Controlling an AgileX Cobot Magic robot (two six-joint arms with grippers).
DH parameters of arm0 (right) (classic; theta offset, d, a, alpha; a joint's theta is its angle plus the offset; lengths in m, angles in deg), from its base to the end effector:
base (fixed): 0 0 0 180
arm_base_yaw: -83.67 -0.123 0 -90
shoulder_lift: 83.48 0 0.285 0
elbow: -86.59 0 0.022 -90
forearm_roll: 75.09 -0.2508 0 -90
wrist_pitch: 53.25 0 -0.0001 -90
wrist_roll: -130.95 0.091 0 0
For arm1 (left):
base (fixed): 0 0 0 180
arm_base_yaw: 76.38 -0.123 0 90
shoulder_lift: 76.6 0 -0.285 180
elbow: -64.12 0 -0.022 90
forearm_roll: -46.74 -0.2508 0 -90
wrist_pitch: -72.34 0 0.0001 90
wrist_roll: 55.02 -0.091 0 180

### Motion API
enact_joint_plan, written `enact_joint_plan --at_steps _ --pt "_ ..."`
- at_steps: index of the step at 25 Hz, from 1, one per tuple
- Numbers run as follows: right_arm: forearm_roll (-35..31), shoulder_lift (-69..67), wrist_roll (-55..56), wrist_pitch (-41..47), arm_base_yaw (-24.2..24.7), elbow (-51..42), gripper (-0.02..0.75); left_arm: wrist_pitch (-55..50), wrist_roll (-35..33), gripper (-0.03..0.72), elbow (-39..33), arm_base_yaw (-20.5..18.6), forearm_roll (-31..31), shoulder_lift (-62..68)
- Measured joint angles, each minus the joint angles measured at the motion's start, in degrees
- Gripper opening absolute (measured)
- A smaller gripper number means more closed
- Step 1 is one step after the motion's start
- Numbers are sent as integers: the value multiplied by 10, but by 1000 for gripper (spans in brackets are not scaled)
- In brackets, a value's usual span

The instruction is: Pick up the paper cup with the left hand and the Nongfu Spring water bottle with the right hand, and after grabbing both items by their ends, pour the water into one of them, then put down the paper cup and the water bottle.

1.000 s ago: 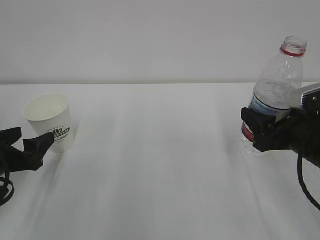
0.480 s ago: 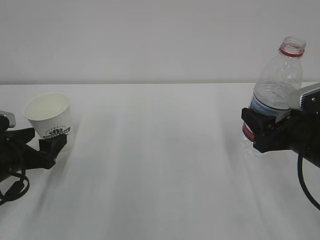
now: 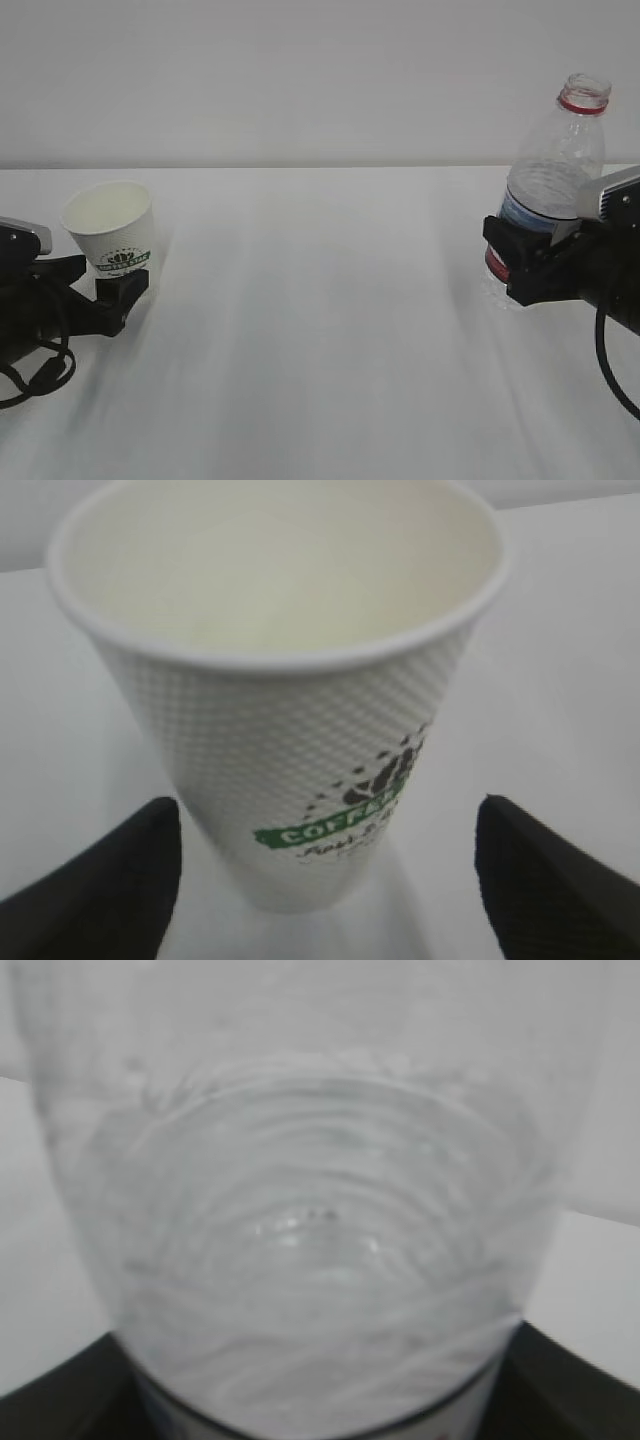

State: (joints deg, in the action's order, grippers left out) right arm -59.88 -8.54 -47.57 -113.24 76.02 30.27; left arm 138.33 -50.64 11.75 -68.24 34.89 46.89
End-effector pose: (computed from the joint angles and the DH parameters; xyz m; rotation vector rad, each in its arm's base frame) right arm 0.2565 0.0553 0.1486 -0.3789 1.7442 0.2219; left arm 0.2758 -0.0567 0.0810 0.2713 1.9093 -0.2709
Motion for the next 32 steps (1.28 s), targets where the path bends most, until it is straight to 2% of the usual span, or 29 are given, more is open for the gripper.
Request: enact_joint_plan --at_steps 32 --pt "-4 0 -9 -1 0 -1 515 0 0 692 112 11 14 78"
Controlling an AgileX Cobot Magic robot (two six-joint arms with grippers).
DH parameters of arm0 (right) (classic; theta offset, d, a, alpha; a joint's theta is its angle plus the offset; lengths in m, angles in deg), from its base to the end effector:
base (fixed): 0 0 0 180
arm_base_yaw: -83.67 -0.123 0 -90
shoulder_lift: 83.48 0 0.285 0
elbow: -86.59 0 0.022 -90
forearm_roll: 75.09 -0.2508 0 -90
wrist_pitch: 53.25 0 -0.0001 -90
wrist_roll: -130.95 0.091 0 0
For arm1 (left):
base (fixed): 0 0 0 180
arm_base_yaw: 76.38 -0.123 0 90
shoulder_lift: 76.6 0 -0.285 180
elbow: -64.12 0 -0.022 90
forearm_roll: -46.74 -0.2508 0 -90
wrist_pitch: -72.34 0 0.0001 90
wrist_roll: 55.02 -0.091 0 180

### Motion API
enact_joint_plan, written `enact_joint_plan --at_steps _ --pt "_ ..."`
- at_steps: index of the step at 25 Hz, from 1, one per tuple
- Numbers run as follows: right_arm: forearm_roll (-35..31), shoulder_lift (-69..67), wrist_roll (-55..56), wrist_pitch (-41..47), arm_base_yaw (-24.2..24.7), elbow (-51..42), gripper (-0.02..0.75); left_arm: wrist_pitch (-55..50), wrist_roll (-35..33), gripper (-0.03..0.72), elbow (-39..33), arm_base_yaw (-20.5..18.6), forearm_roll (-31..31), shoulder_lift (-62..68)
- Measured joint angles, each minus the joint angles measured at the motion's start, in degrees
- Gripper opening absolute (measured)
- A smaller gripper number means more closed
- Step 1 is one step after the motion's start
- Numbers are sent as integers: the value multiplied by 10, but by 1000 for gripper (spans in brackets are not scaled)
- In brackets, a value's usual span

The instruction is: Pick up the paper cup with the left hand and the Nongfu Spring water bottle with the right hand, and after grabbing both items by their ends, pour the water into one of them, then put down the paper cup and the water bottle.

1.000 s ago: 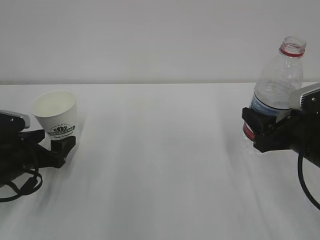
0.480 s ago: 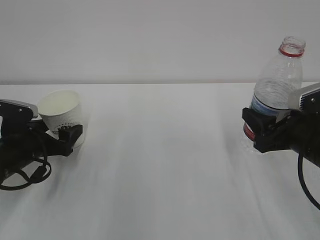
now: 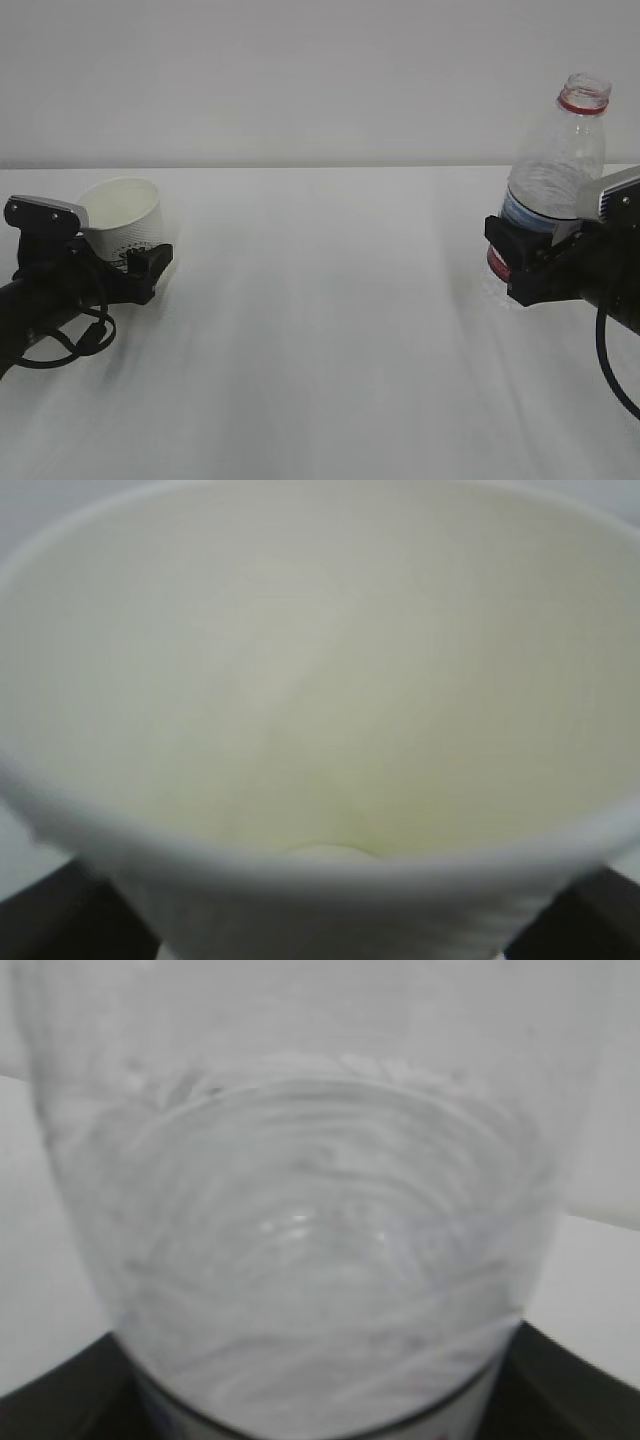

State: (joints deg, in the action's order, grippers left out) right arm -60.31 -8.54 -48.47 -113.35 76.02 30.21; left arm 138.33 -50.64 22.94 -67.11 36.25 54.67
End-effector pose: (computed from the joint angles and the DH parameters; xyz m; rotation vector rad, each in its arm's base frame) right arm 0.2565 0.0547 0.1486 -0.3842 1.7409 0.2080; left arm 0.3219 -0.0679 0.0654 0.2651 1.8499 -0.2684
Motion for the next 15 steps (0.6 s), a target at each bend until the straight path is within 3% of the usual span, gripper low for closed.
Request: enact_joint_plan --at_steps 15 --pt "-4 0 -6 -1 0 0 515 0 0 665 1 0 3 1"
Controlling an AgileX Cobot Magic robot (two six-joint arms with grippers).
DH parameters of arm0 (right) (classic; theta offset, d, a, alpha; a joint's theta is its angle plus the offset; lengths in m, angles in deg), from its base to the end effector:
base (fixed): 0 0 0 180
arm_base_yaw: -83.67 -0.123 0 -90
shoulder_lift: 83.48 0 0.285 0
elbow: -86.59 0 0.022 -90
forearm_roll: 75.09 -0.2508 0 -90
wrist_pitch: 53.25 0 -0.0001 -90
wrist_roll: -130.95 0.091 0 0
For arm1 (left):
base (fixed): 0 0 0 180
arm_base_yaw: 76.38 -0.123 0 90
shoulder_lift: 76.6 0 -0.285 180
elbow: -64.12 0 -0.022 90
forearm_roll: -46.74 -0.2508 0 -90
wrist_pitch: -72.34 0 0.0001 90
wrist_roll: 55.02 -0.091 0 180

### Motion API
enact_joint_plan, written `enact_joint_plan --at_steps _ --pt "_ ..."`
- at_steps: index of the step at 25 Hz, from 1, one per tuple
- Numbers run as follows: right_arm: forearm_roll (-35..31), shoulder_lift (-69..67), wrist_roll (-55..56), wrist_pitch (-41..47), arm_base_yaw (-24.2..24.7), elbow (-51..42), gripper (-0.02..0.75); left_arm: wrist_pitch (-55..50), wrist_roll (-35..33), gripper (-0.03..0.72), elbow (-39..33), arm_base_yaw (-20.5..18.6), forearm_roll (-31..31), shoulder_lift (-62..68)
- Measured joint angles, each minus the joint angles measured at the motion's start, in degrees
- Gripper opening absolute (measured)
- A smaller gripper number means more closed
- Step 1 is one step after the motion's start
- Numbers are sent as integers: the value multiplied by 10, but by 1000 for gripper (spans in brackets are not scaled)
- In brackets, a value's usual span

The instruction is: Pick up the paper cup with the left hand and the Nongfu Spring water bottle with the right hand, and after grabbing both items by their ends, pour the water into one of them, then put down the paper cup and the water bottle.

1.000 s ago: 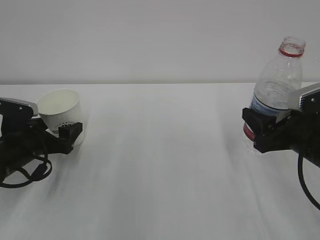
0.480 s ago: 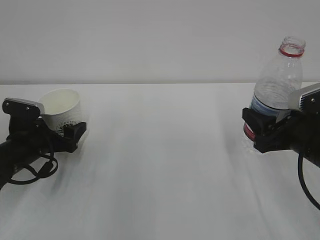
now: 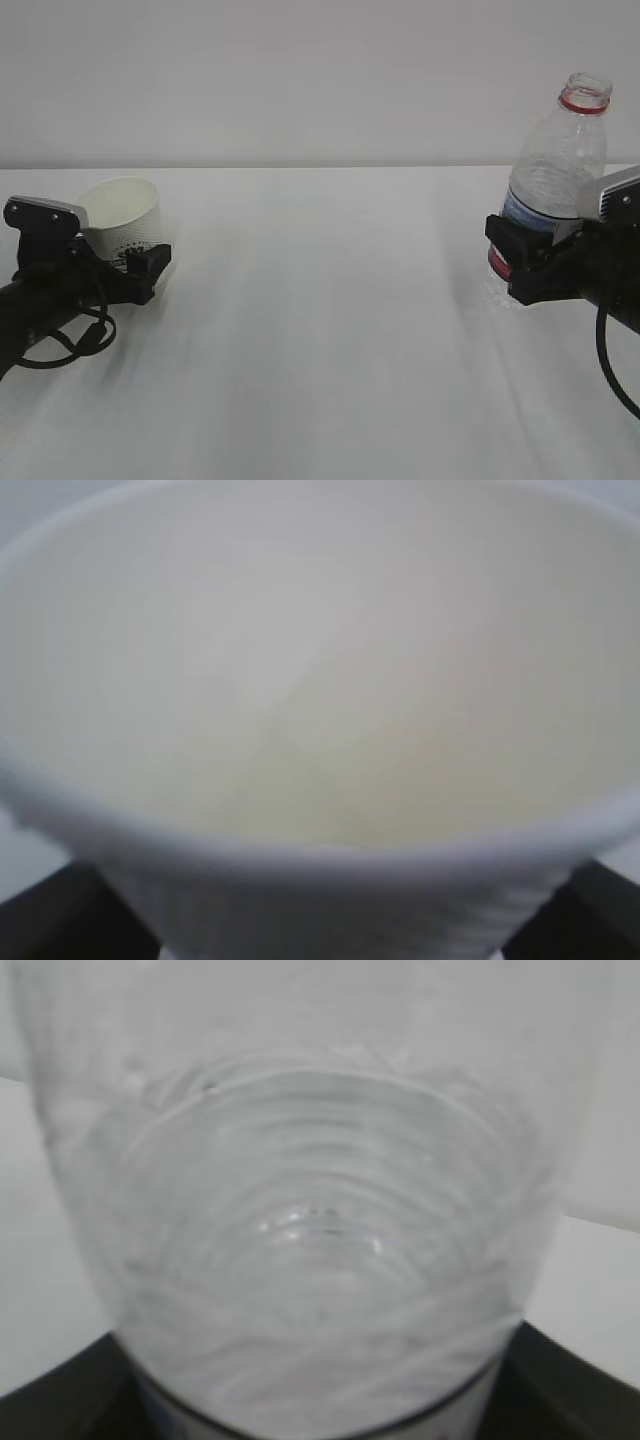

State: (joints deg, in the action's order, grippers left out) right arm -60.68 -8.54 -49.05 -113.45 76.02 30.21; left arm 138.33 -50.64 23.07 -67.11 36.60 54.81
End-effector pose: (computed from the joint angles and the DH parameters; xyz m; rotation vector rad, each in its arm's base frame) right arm 0.2567 0.0543 0.1488 -0.3858 1.7378 0.1984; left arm 0.3225 -0.0675 0.0649 0.2589 1.8506 -0.2650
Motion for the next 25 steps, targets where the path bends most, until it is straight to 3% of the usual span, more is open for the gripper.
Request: enact_joint_plan --at_steps 7,20,25 --pt "0 0 0 0 0 0 515 0 0 591 0 0 -2 0" --pt "-1 0 0 -1 0 0 515 0 0 583 0 0 -32 -6" --pt "-1 0 0 -1 0 0 515 0 0 582 0 0 -73 -6"
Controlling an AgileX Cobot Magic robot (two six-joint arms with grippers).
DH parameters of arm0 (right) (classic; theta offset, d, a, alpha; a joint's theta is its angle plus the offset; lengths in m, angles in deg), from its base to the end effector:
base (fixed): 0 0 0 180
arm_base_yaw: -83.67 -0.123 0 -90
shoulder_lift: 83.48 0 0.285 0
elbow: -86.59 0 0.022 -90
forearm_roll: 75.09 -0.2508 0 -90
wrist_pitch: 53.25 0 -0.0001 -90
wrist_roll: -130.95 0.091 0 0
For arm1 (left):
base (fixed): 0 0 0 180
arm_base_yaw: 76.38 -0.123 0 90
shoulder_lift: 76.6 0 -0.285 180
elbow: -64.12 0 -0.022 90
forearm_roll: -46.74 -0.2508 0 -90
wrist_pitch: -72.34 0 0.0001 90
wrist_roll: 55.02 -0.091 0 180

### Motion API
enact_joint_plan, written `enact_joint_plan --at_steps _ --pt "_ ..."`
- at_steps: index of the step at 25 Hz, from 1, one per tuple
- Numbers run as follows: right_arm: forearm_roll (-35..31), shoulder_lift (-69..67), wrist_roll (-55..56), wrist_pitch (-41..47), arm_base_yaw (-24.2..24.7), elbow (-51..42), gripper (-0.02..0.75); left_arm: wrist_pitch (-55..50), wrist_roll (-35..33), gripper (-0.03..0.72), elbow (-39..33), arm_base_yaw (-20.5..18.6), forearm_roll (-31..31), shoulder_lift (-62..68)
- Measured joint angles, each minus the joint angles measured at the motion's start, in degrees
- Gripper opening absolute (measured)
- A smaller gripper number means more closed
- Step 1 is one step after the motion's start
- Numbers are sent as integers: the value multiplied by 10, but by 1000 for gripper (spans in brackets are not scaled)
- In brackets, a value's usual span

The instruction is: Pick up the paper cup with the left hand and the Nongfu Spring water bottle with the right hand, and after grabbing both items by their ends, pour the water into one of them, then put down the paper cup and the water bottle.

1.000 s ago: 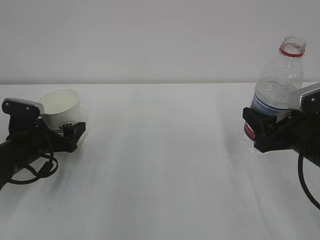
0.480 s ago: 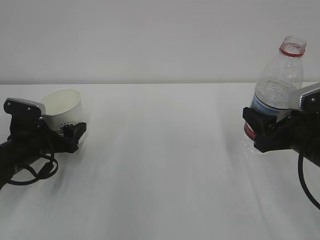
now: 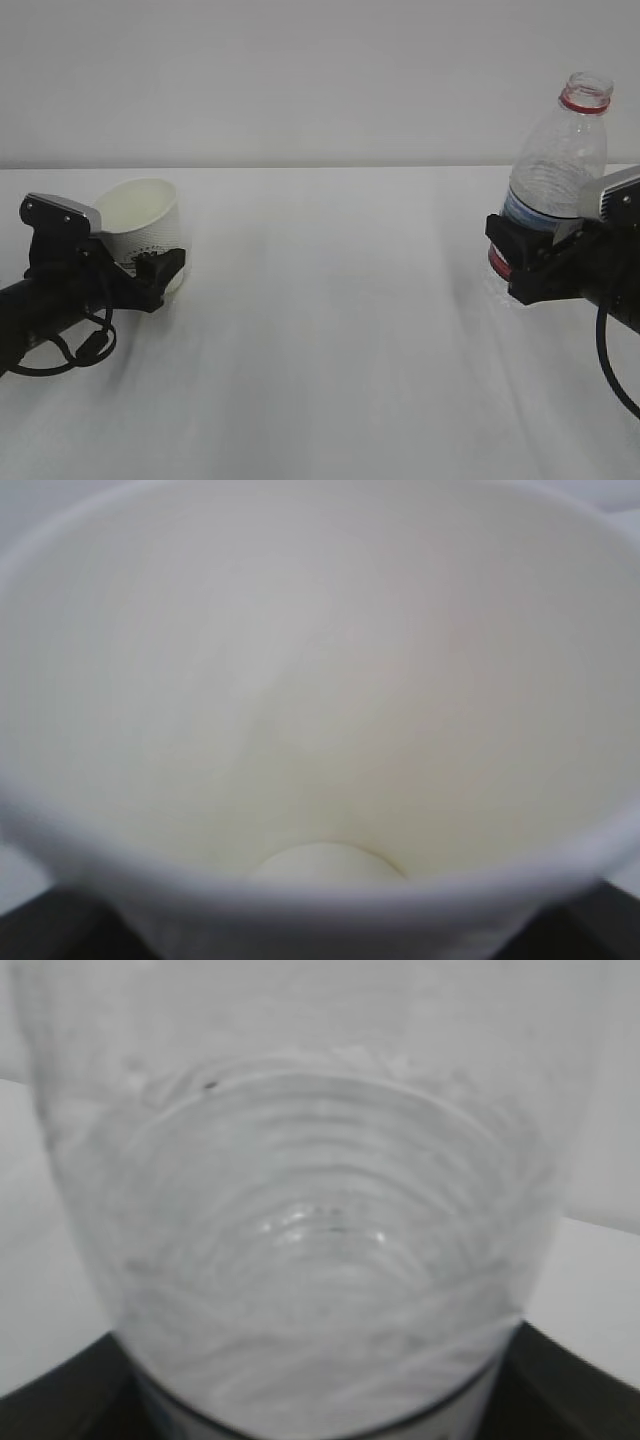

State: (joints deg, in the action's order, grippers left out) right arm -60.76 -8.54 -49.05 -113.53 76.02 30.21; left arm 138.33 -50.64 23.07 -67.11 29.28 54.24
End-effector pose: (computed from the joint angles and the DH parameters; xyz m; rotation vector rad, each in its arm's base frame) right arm 0.2567 0.0542 0.1490 -0.3841 1.7366 0.1981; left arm 0.3189 -0.0773 0.0679 0.3884 1.8271 -0.3355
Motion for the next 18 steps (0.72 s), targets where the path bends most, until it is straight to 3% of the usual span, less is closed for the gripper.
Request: enact_joint_plan --at_steps 10,18 --pt "0 0 0 0 0 0 515 0 22 582 0 0 -47 0" --pt "0 0 0 0 0 0 515 0 28 564 0 0 -119 0"
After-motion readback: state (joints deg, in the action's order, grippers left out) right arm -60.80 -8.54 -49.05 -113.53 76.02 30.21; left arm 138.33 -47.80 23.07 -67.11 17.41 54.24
